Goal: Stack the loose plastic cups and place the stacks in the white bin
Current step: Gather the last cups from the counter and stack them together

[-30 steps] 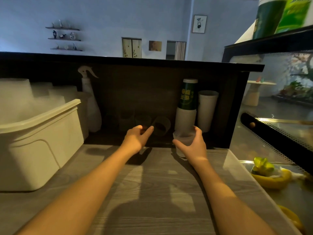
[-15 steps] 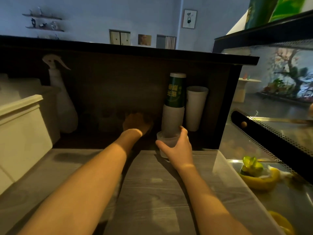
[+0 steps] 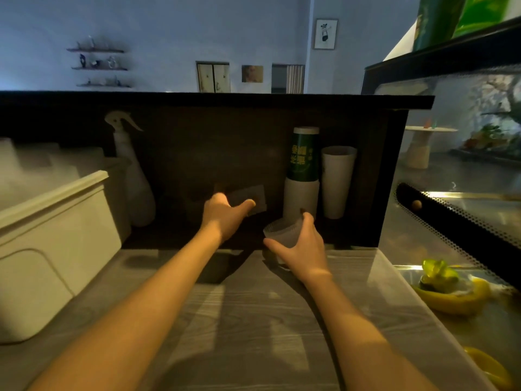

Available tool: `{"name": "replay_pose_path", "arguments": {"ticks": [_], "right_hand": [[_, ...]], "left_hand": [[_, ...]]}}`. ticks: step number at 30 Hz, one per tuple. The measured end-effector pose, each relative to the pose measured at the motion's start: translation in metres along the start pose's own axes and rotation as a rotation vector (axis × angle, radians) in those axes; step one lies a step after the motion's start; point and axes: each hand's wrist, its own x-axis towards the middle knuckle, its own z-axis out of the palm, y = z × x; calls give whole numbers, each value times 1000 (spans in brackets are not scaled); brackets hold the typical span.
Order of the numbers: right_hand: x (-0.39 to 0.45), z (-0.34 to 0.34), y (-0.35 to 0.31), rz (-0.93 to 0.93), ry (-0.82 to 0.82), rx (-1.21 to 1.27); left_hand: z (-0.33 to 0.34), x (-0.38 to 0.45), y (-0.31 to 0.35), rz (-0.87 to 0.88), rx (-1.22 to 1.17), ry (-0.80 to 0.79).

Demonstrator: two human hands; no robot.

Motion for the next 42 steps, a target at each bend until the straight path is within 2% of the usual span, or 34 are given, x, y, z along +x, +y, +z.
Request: {"name": "replay_pose_path", "arguments": {"ticks": [5, 9, 12, 14, 19, 21, 25, 28, 31, 33, 38, 42], "right_hand": [[-3, 6, -7, 1, -41, 18], [-7, 11, -13, -12, -100, 38], [-9, 12, -16, -30, -120, 50], [-8, 12, -16, -28, -114, 62], [-5, 14, -11, -42, -44, 54], [-6, 15, -11, -56, -41, 37], [-6, 15, -10, -115, -27, 58], [-6, 15, -8, -123, 9, 91], [-4, 17, -7, -126, 15, 85], [-1, 18, -6, -135, 23, 83], [1, 19, -2, -150, 33, 83], [2, 21, -2, -154, 38, 81]], "left_hand": [[-8, -23, -9, 115, -221, -105], [-4, -38, -15, 205, -193, -110], [1, -44, -16, 192, -195, -169], [3, -47, -15, 182, -128, -215], [4, -56, -21, 256, 244, -399], [3, -57, -26, 248, 292, -419], [-3, -47, -27, 266, 175, -306], [-7, -29, -33, 228, 172, -42], [-18, -10, -36, 69, 295, 132], [-27, 6, -42, 14, 359, 167], [-41, 58, -60, 150, 426, 186], [-38, 98, -63, 124, 525, 194]]}}
